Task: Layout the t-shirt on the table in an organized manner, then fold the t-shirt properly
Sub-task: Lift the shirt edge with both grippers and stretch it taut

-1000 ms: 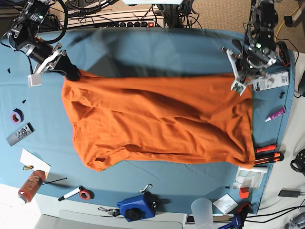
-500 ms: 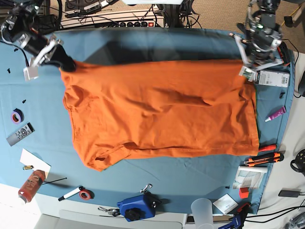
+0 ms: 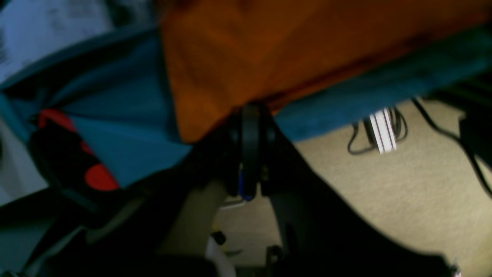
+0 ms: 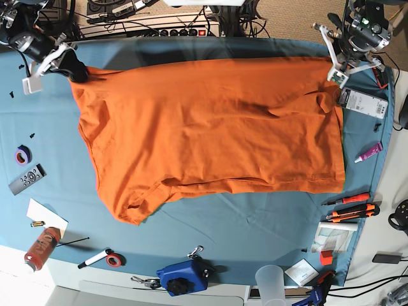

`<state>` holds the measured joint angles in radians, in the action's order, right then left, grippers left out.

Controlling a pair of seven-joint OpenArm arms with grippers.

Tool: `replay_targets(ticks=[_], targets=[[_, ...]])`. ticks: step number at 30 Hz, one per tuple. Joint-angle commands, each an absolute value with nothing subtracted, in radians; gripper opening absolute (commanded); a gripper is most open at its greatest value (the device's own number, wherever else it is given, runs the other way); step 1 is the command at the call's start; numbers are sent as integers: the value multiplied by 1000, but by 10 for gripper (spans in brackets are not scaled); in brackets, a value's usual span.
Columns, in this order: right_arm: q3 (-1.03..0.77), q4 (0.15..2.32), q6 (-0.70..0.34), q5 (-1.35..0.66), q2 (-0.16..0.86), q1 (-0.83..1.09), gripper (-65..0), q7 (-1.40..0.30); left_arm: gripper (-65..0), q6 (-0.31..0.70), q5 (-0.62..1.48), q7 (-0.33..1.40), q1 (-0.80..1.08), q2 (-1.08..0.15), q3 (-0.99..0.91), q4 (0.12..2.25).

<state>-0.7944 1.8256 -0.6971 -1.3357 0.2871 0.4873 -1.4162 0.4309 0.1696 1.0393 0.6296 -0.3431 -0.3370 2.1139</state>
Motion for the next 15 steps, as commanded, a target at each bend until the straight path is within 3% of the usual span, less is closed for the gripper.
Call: replay_targets(ticks=[1, 4, 10, 15], targets=[[-816, 1839, -698, -1328, 310, 493, -650, -1396, -650, 417, 152, 1038, 631, -355, -346, 2129], [-840, 1839, -698, -1231, 308, 478, -650, -1396, -650, 374, 147, 1032, 614, -355, -346, 2129], [-839, 1839, -698, -1268, 354, 451, -650, -1396, -650, 393, 147, 1031, 598, -355, -346, 2161], [-839, 1839, -698, -1259, 408, 318, -650, -1396, -650, 394, 152, 963, 496, -355, -346, 2215]])
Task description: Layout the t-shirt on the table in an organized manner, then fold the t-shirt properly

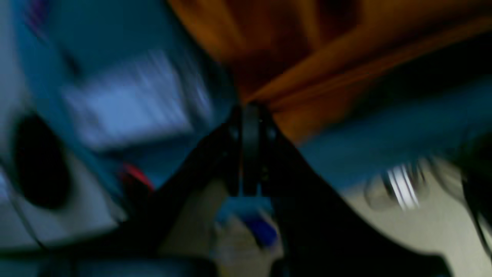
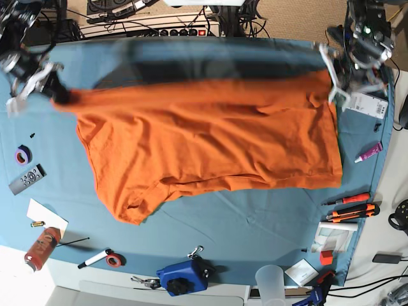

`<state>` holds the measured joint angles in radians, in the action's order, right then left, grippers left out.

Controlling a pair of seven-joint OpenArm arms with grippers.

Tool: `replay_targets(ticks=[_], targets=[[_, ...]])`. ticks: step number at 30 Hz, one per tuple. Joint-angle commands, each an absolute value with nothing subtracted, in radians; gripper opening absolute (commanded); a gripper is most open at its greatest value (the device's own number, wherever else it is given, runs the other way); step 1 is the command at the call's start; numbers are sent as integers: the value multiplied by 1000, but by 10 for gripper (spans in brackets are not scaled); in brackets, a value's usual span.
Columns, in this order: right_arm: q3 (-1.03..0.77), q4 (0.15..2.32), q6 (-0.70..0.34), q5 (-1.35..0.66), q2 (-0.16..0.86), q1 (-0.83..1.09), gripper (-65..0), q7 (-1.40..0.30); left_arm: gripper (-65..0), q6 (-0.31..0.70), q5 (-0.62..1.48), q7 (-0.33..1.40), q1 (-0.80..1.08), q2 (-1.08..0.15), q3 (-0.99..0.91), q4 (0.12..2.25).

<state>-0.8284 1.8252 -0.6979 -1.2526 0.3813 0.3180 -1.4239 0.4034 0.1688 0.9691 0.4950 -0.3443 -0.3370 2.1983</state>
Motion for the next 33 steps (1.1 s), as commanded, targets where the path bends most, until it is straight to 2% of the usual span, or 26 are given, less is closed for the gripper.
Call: replay_targets(ticks=[1, 8, 13, 18, 23, 27, 30, 33], targets=[[-839, 1839, -698, -1253, 419, 282, -650, -1396, -650, 394, 152, 945, 465, -355, -346, 2215], [-807, 1837, -698, -1104, 510, 21, -650, -1383, -650, 394, 151, 810, 233, -355, -345, 2168], [-650, 1837, -698, -853, 581, -151, -650, -1223, -650, 420, 181, 757, 42, -378, -342, 2069], [-459, 1719, -698, -616, 579, -380, -650, -1057, -650, 439, 226, 739, -210, -448, -308, 1839], [-286, 1377, -698, -600, 579, -668, -650, -959, -650, 447, 270, 739, -496, -477, -218, 1545], [-191, 1125, -698, -587, 573, -884, -650, -966, -650, 446, 274, 772, -698, -477, -121, 1359], [-136, 1064, -698, -588, 574, -954, -650, -1037, -650, 439, 355, 881, -778, -477, -79, 1323], [-112, 1065, -698, -634, 574, -946, -650, -1103, -650, 448, 503, 958, -795, -466, -65, 1323]])
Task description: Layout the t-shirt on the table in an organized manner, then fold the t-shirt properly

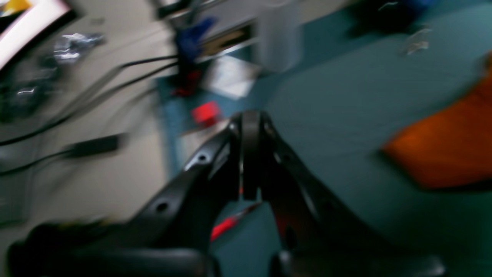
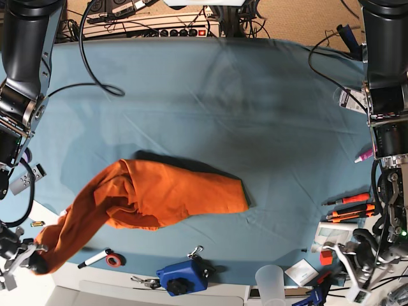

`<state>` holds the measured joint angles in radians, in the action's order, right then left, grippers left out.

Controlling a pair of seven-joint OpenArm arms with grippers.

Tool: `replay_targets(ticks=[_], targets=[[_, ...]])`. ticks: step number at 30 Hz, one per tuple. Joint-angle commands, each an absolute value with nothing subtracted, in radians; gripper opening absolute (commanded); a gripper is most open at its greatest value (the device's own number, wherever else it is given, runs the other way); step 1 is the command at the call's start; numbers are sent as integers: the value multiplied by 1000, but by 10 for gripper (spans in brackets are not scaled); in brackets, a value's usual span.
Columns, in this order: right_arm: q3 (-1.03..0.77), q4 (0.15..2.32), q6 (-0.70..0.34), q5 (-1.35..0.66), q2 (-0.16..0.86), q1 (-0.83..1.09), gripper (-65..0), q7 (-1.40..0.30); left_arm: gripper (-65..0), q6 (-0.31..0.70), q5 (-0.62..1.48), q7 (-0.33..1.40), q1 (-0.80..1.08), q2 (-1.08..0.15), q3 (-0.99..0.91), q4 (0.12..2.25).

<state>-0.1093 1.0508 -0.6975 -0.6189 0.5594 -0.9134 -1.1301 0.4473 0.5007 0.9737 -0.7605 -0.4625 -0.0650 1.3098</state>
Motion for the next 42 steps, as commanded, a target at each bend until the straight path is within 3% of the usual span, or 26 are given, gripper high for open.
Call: replay_targets(ticks=[1, 6, 11, 12, 14, 16, 17, 20, 29, 36, 42], targets=[[-112, 1065, -698, -665, 574, -934, -650, -1130, -650, 457, 533, 982, -792, -452, -65, 1323], [-112, 1066, -698, -794, 574, -831, -650, -1270, -650, 507, 622, 1040, -711, -328, -61, 1323], [-113, 1066, -698, -813, 574, -694, -650, -1287, -650, 567, 613, 1003, -614, -163, 22, 1323], [-113, 1066, -698, -813, 574, -669, -650, -1290, -631, 567, 575, 973, -604, -135, 49, 1323], [-116, 1066, -698, -822, 574, -620, -650, -1296, -504, 554, 471, 881, -586, -90, 105, 1323], [-134, 1067, -698, -838, 574, -575, -650, -1310, -403, 479, 366, 795, -576, -56, 165, 1323], [-151, 1067, -698, -852, 574, -553, -650, -1321, -383, 429, 318, 773, -576, -42, 196, 1323], [-229, 1067, -698, -902, 575, -488, -650, -1348, -382, 347, 222, 755, -582, -10, 281, 1322], [-487, 1067, -698, -1022, 576, -328, -650, -1396, -383, 331, 163, 671, -601, 58, 390, 1156], [-519, 1067, -698, -1052, 576, -227, -650, -1396, -383, 332, 72, 601, -615, 136, 390, 1050], [-519, 1067, -698, -1062, 576, -205, -650, -1396, -389, 321, 43, 601, -615, 130, 390, 953]])
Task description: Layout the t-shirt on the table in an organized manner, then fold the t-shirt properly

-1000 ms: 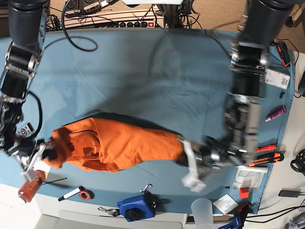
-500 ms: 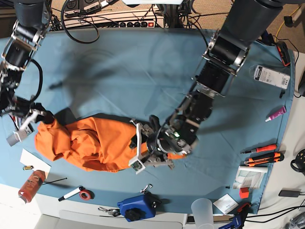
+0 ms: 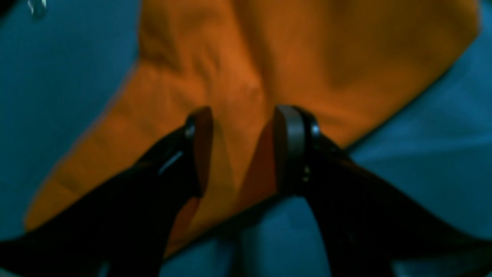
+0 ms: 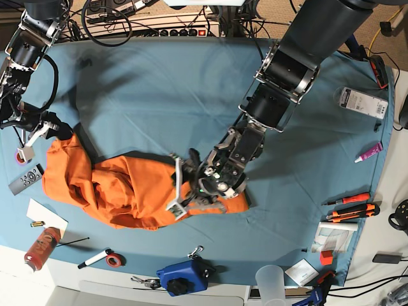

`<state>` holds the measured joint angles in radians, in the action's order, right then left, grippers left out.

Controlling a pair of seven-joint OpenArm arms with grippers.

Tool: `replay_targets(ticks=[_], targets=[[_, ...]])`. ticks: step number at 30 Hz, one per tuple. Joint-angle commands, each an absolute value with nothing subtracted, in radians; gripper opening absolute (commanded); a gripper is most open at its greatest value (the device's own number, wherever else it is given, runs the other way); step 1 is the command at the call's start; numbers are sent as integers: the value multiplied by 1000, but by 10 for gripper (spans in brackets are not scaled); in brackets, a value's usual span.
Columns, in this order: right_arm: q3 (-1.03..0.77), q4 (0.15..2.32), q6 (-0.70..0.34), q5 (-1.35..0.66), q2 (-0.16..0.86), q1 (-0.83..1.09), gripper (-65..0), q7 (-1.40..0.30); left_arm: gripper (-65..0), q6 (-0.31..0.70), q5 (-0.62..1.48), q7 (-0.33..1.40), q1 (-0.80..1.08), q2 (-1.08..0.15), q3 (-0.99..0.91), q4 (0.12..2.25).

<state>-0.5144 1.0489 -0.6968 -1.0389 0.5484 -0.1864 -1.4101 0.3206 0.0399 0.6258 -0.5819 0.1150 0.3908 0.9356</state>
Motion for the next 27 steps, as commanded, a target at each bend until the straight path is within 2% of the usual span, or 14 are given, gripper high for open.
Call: replay_targets(ticks=[1, 5, 8, 9, 15, 27], targets=[[-519, 1067, -698, -1064, 576, -205, -650, -1396, -398, 303, 28, 600, -615, 130, 390, 932], [-519, 1067, -698, -1084, 576, -205, -650, -1396, -474, 277, -8, 599, -615, 130, 390, 879], [-519, 1067, -698, -1084, 576, -205, -650, -1396, -635, 277, -7, 613, -614, 130, 390, 878], [-519, 1067, -698, -1084, 576, -205, -650, -1396, -650, 271, -8, 615, -615, 130, 390, 880], [-519, 1067, -698, -1084, 576, -205, -650, -1396, -650, 115, -11, 750, -615, 130, 390, 967], [-519, 1067, -698, -1083, 576, -205, -650, -1396, -650, 101, -59, 1071, -609, 109, 390, 1179]])
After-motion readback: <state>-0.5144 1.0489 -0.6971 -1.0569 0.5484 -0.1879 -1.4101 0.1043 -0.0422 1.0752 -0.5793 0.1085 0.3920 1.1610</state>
